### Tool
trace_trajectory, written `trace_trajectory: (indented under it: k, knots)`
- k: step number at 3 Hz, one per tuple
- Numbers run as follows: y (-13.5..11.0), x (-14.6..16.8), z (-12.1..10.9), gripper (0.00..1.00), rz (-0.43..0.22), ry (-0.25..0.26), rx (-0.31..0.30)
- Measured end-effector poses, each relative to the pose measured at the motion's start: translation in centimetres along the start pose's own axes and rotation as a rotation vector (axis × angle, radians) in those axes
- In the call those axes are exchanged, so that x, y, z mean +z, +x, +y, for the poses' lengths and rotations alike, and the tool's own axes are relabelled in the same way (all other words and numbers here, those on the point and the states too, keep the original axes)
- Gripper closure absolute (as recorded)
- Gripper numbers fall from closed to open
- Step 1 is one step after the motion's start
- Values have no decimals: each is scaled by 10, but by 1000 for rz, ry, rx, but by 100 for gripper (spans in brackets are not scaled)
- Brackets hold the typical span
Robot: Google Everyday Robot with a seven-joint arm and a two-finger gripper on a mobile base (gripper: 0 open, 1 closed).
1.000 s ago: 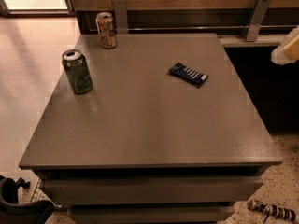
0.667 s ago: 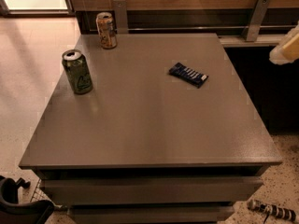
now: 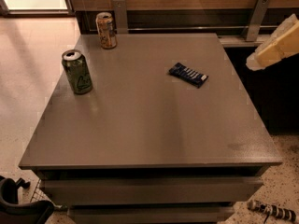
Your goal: Pick rxbar blueberry
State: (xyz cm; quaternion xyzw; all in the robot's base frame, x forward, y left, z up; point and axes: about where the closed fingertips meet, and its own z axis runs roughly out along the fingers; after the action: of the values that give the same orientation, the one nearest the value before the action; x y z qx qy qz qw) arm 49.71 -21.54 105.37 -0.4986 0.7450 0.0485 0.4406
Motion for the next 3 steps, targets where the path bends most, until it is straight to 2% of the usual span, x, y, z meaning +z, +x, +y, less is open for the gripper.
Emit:
trace_trajectory:
  k: [1,2,3]
  knots:
    - [9,30,1,0,-76,-38,73]
    - [12,82,-23,0,-159,-36,84]
    - [14,87,-25,0,-161,-39,98]
